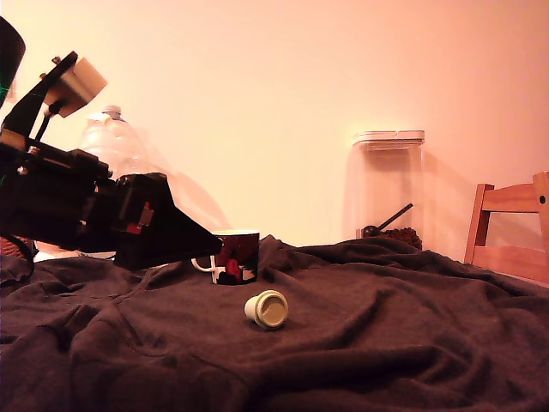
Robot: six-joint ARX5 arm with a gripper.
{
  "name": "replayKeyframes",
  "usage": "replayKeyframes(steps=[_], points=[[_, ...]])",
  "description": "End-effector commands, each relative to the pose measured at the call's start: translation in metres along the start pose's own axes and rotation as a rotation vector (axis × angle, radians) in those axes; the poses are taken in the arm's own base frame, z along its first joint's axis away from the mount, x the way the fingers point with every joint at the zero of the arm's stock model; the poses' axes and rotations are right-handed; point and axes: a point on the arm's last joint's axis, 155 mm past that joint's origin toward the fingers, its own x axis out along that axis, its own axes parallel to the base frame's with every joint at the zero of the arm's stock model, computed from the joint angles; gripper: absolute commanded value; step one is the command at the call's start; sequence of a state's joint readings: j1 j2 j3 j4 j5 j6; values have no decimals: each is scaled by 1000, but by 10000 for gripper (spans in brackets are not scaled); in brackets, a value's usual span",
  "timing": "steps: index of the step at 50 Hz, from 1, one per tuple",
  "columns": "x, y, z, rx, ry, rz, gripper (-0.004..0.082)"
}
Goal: Pick up the coffee capsules from the table one by one and drop them inside the nearest coffee cup
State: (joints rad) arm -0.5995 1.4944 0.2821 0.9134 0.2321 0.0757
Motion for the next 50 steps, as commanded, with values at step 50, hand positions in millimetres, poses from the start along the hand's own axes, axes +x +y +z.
replayKeyframes(steps=[50], points=[[38, 3, -2, -60, 69, -39, 678]])
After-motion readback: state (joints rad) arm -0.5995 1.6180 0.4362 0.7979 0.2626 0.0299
